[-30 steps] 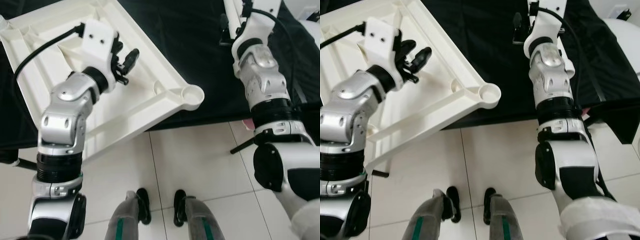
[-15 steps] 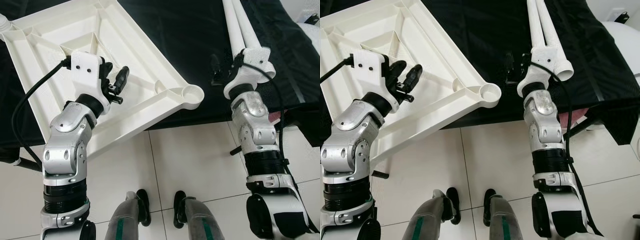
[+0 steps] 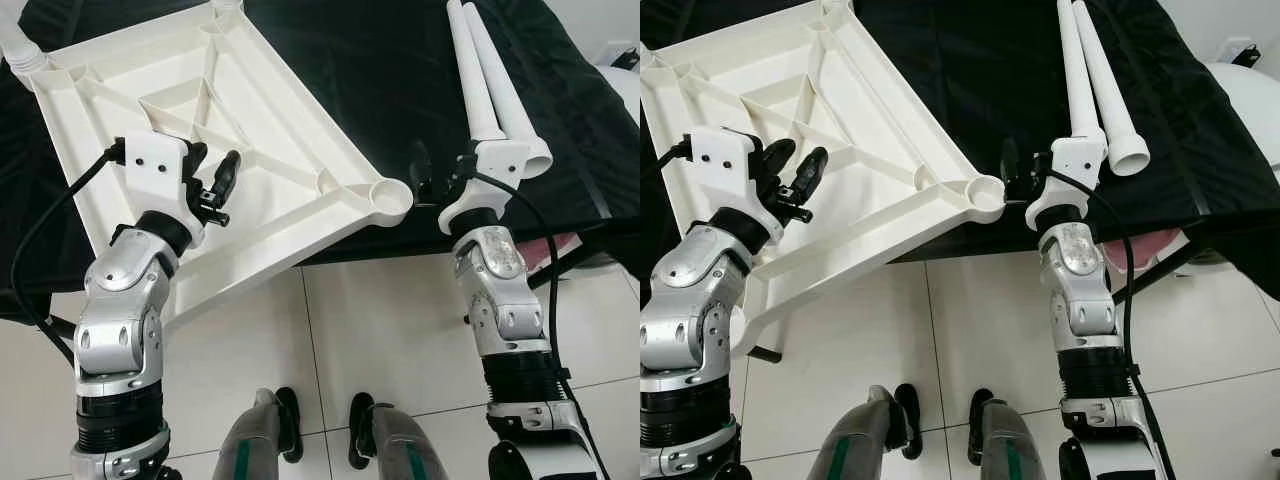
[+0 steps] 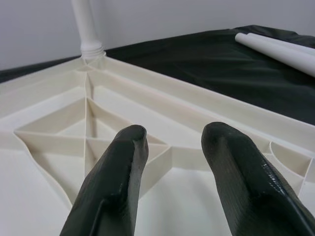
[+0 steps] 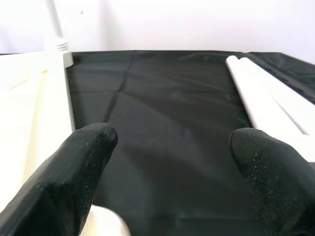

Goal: Building children table

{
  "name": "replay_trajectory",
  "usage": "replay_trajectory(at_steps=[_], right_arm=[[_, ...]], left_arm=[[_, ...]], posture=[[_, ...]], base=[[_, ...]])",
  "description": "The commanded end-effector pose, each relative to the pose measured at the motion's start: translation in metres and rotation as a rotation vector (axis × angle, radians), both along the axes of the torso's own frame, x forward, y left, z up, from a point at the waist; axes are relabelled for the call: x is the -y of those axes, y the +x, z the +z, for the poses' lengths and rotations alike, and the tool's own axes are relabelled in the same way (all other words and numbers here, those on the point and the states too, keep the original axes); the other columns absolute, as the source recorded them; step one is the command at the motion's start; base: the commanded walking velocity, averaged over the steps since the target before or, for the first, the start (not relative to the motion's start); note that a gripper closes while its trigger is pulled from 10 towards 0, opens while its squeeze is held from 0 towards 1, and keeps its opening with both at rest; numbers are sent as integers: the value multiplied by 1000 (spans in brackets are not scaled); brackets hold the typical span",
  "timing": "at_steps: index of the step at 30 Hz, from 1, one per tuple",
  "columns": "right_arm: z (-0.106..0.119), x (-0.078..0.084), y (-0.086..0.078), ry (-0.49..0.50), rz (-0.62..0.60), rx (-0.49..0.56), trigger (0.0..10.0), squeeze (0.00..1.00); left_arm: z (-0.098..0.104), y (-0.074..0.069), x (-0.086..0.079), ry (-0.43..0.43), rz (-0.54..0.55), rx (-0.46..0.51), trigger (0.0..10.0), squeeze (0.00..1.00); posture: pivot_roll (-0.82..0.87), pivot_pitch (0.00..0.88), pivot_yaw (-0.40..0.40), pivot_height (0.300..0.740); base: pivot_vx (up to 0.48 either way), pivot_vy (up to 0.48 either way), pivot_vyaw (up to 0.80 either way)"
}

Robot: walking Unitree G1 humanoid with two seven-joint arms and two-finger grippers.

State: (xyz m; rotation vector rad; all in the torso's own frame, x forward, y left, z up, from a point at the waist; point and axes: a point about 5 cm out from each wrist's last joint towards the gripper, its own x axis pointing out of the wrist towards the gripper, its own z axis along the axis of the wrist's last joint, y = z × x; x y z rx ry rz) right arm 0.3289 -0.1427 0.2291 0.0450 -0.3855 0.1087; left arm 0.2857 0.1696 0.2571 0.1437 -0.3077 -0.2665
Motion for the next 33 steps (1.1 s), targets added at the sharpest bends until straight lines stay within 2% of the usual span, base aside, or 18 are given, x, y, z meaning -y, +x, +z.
replay_trajectory(at_steps=[1, 2, 3, 7, 14, 19, 23, 33], right_arm=[[-2, -2, -3, -9, 15, -11, 10000, 0], [-2, -2, -3, -9, 15, -11, 10000, 0], [-3, -5, -1, -11, 31, -24, 10000, 0], [0, -8, 1, -21, 40, -23, 10000, 0], [12, -4, 8, -74, 7, 11, 10000, 0], [14, -5, 7, -72, 6, 15, 10000, 0], [12, -11, 6, -61, 21, 8, 10000, 0], [10, -14, 6, -62, 29, 5, 10000, 0]], left_arm=[[0, -1, -7, -34, 132, 20, 10000, 0], [0, -1, -7, -34, 132, 20, 10000, 0], [-10, 1, -4, -14, 125, -1, 10000, 0], [-13, 3, 2, -9, 112, -2, 10000, 0], [4, 8, 11, -56, 116, 57, 10000, 0], [9, 11, 11, -69, 152, 69, 10000, 0], [6, 12, 7, -65, 179, 61, 10000, 0], [4, 14, 5, -54, 181, 49, 10000, 0]], posture=[[-10, 182, 4, 740], [-10, 182, 4, 740], [-14, 178, -8, 740], [-19, 179, -5, 740], [-34, 190, -2, 740], [-28, 191, -7, 740], [-28, 186, -11, 740], [-30, 175, -10, 740]], base=[[0, 0, 0], [0, 0, 0], [0, 0, 0], [0, 0, 0], [0, 0, 0], [0, 0, 0], [0, -298, 0], [0, -380, 0]])
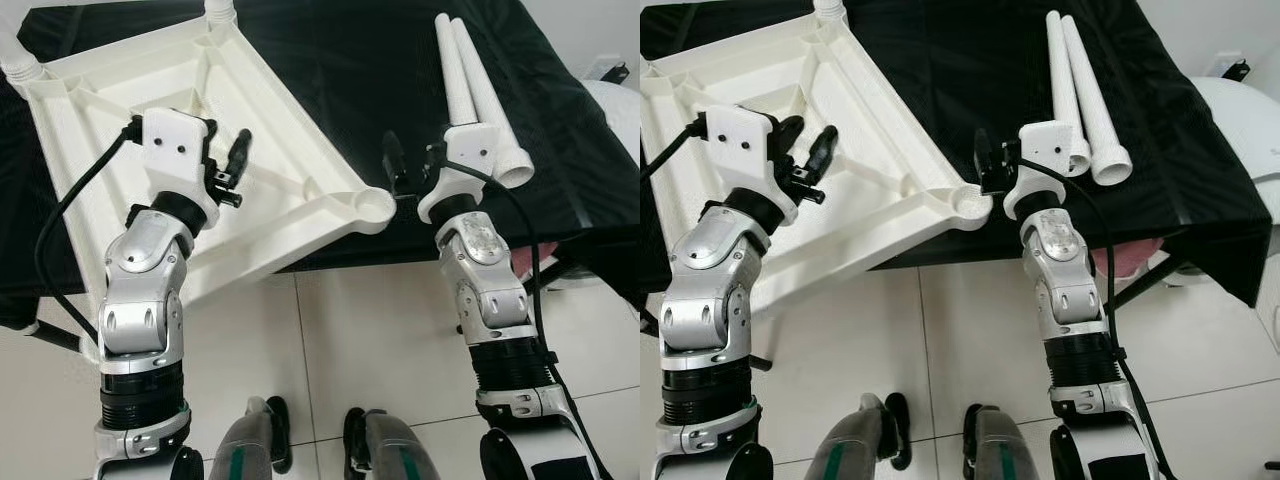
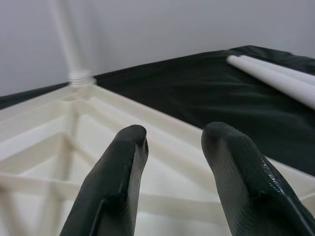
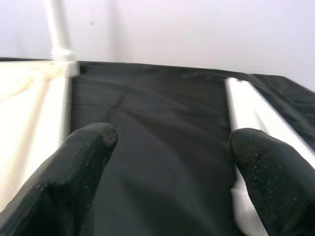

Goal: Building children table

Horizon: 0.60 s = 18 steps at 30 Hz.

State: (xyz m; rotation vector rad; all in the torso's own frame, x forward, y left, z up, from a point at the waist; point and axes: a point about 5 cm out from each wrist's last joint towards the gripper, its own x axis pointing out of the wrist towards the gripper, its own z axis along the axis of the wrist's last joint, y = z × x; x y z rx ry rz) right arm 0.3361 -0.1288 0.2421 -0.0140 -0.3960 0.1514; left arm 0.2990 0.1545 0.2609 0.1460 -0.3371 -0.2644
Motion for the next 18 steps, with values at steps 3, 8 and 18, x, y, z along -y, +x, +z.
replay_trajectory(at_steps=[3, 8, 18], right_arm=[[-3, 0, -2, 4, -1, -10, 10000, 0], [-3, 0, -3, 5, -3, -9, 10000, 0], [-4, 1, -3, -7, 3, -20, 10000, 0]], left_arm=[[0, 1, -10, -53, 181, 17, 10000, 0], [-1, 2, -7, -68, 159, -1, 10000, 0], [-6, 0, -3, -23, 107, -27, 10000, 0]], posture=[[-30, 173, -10, 740], [-35, 170, -7, 740], [-38, 181, -22, 740]], base=[[0, -480, 0], [0, -96, 0], [0, 0, 0]])
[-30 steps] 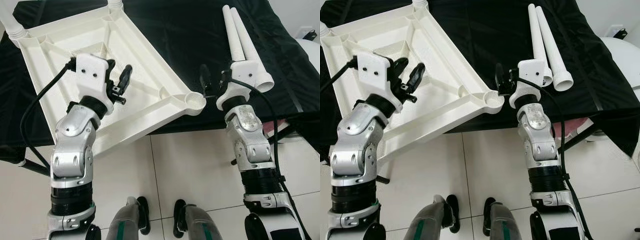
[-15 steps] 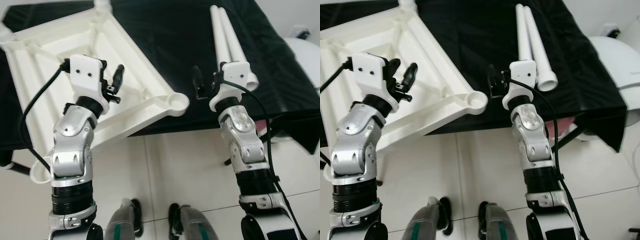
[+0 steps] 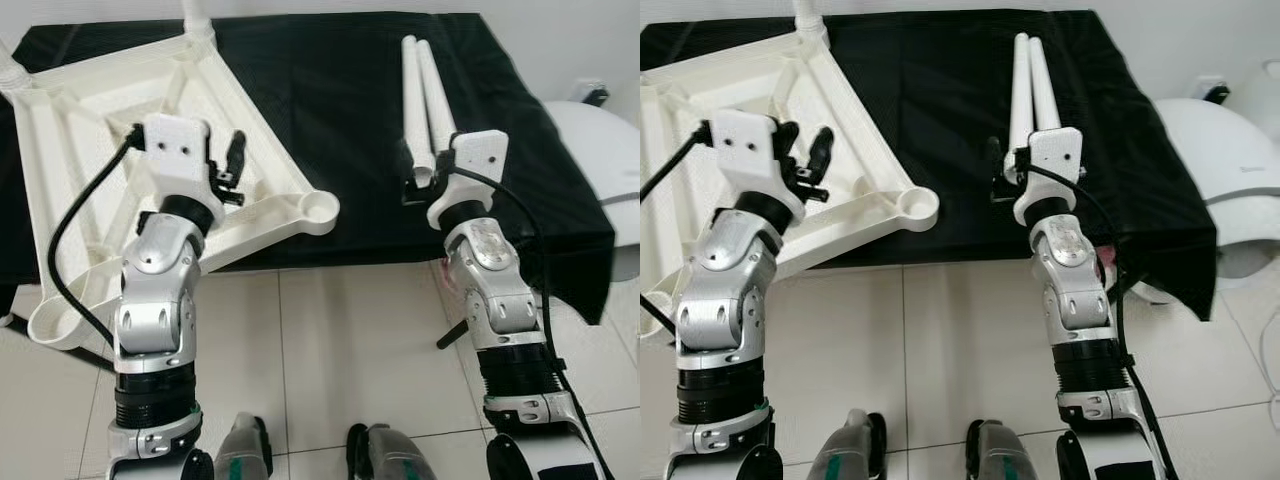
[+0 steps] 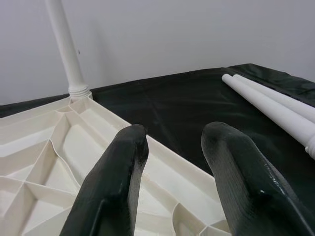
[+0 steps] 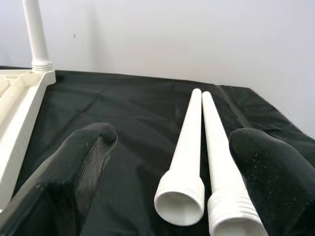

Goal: Building children table

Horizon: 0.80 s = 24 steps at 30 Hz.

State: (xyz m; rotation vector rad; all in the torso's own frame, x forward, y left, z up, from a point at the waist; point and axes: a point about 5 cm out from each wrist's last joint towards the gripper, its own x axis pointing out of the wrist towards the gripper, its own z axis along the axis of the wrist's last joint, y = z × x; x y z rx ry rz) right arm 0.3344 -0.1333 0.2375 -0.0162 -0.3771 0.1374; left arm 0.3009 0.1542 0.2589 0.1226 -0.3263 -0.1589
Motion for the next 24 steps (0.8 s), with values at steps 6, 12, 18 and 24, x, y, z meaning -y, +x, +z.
replay_trajectory(at_steps=[6, 12, 18, 24], right_arm=[[4, 3, 3, -18, 1, -1, 10000, 0], [15, 6, 16, -22, -27, 3, 10000, 0], [24, 6, 25, -26, -39, 13, 10000, 0], [40, 9, 39, -40, -69, 17, 10000, 0]], left_arm=[[-3, -1, -5, 34, -11, -34, 10000, 0], [4, 4, -11, 38, 39, -34, 10000, 0], [5, 4, -7, 78, 12, -26, 10000, 0], [5, -3, 10, 120, -119, -43, 10000, 0]], posture=[[-39, 200, -16, 740], [-27, 239, -3, 740], [-24, 242, -4, 740], [-12, 270, -2, 740]], base=[[0, 0, 0], [0, 0, 0], [0, 0, 0], [0, 0, 0]])
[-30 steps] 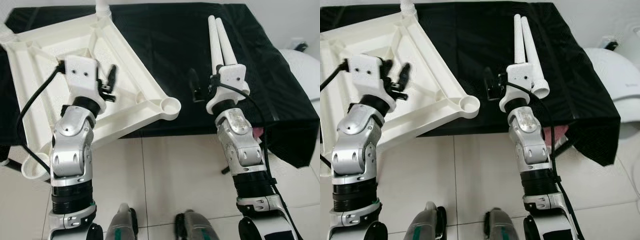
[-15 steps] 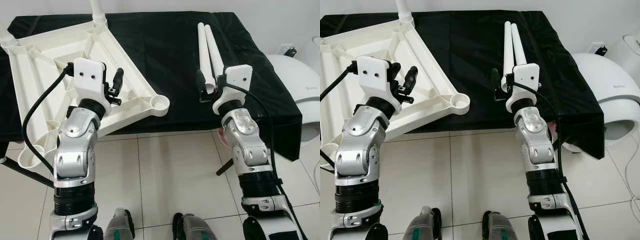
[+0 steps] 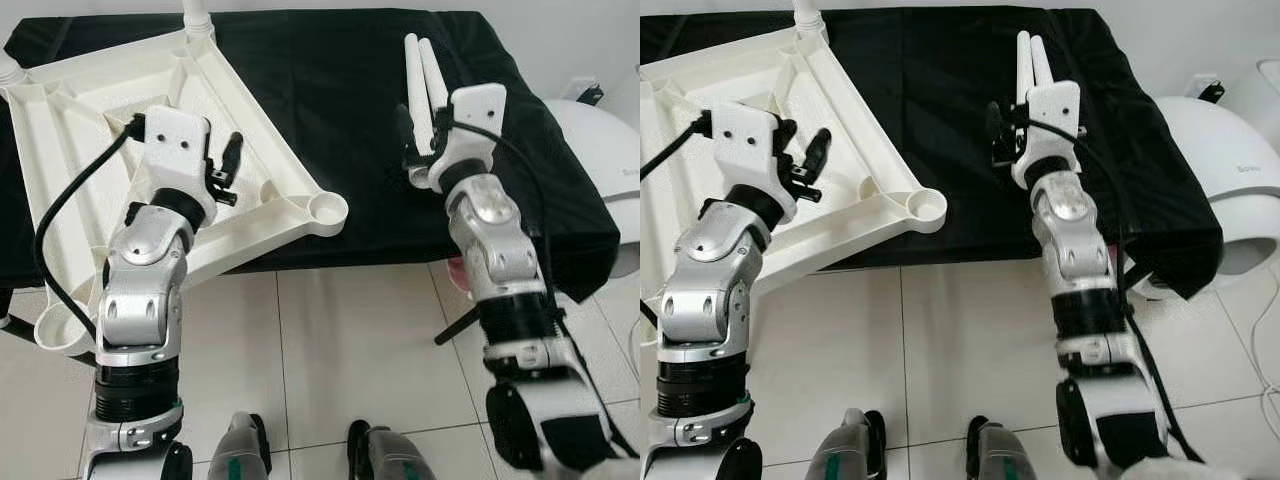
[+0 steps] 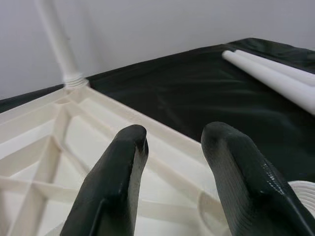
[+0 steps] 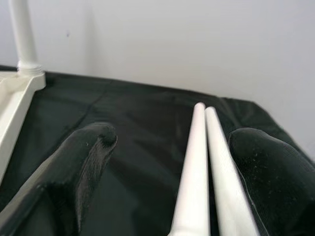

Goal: Building children table

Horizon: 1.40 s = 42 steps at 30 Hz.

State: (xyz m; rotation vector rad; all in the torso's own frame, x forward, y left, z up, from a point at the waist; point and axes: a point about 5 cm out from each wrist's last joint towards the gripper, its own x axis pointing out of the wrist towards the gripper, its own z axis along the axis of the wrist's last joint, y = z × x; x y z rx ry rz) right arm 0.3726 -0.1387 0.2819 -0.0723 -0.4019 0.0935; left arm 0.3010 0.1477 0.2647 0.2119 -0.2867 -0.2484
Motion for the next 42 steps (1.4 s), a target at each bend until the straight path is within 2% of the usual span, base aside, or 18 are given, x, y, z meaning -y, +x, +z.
replay_trajectory(at_steps=[1, 4, 11, 18, 22, 31, 32, 36, 37, 42], right_arm=[[-4, 4, 1, 6, -17, -11, 10000, 0], [7, 5, 11, 3, -24, -23, 10000, 0], [18, 4, 22, 22, -20, -56, 10000, 0], [29, 2, 38, 38, -23, -151, 10000, 0], [24, 3, 45, 64, -41, -233, 10000, 0], [20, 0, 49, 74, -44, -287, 10000, 0], [12, -7, 53, 73, -51, -343, 10000, 0], [9, -10, 54, 84, -55, -366, 10000, 0], [8, -13, 54, 114, -50, -392, 10000, 0], [22, -23, 57, 169, -8, -426, 10000, 0]], left_arm=[[-1, -4, 4, 14, -48, -9, 10000, 0], [1, -10, 14, 24, -134, -27, 10000, 0], [-1, -19, 21, 16, -205, -66, 10000, 0], [-9, -31, 30, 19, -281, -116, 10000, 0], [-12, -36, 32, 15, -299, -147, 10000, 0], [-15, -42, 34, 6, -303, -175, 10000, 0], [-18, -48, 34, 0, -298, -201, 10000, 0], [-19, -51, 34, -2, -294, -211, 10000, 0], [-20, -53, 33, -5, -288, -222, 10000, 0], [-21, -57, 30, -17, -265, -246, 10000, 0]], posture=[[-12, 270, -2, 740], [-11, 290, -2, 740], [-15, 322, 0, 740], [-23, 362, -8, 740], [-19, 375, -12, 740], [-5, 399, -20, 740], [15, 417, -23, 740], [22, 422, -23, 740], [29, 426, -22, 740], [34, 444, -21, 740]], base=[[0, 0, 0], [0, 0, 0], [0, 0, 0], [0, 0, 0], [0, 0, 0], [0, 0, 0], [0, 0, 0], [0, 0, 0], [0, 0, 0], [0, 0, 0]])
